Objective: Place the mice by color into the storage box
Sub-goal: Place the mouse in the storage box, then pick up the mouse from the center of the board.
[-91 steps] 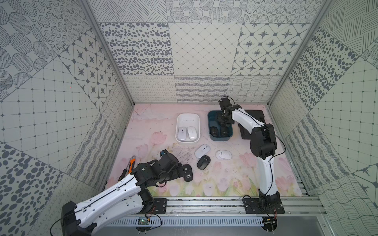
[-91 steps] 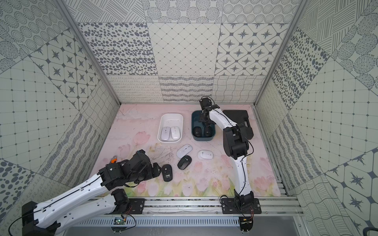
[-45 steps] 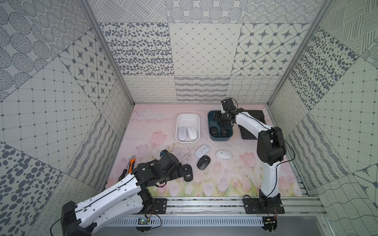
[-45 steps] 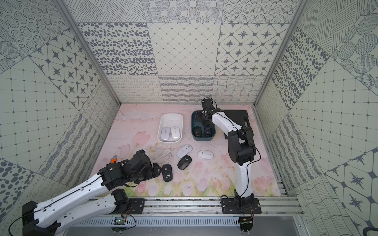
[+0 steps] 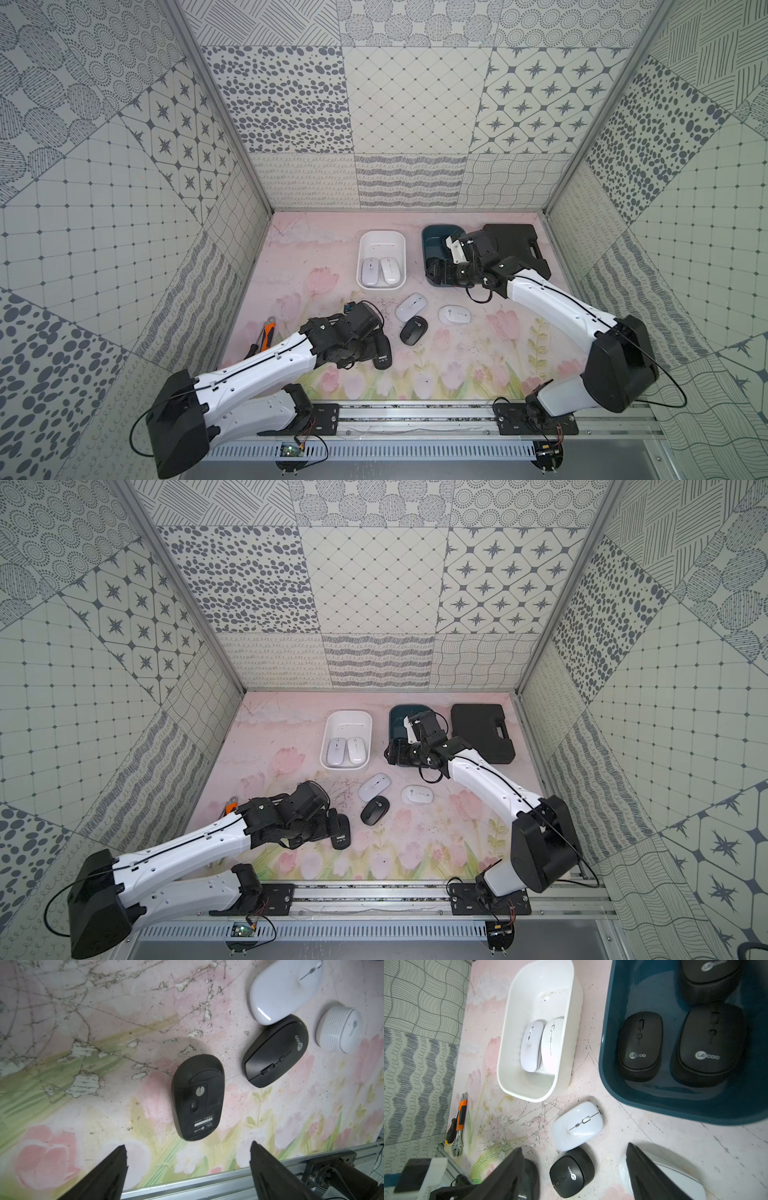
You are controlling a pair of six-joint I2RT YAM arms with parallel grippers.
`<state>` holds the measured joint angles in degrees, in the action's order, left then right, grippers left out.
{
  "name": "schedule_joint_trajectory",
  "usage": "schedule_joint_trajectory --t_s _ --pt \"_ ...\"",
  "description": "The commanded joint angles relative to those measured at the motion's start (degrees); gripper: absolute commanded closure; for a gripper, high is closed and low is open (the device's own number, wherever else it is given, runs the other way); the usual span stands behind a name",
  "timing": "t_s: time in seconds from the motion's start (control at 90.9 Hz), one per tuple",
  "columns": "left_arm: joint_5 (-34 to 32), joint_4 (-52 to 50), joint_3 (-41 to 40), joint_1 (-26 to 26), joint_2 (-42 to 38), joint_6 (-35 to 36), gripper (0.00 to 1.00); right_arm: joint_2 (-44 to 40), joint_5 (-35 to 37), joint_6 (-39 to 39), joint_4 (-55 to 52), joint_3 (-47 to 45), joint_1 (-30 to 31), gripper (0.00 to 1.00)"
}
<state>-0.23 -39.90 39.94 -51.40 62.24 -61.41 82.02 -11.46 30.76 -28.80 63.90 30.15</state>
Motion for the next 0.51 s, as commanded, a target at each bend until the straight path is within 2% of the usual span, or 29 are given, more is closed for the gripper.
schedule_joint_trajectory --t_s 0.0,0.187,0.33,0.495 --pt "1.4 1.6 3.3 0.5 7.4 2.8 0.06 -6.5 0.8 1.0 -2.0 -3.9 -0.1 0.18" --pt "0.9 7.7 1.0 0.3 13.9 1.7 0.19 -15.7 1.1 0.8 -6.2 -8.9 0.0 0.17" --pt "-0.7 13.4 -1.3 -0.9 15.3 1.3 0.2 -18.5 1.4 1.0 -7.2 -10.7 0.0 0.16" --pt "-3.5 13.9 -0.2 -2.6 18.7 0.6 0.2 -20.1 0.8 1.7 -6.8 -11.4 0.0 0.16"
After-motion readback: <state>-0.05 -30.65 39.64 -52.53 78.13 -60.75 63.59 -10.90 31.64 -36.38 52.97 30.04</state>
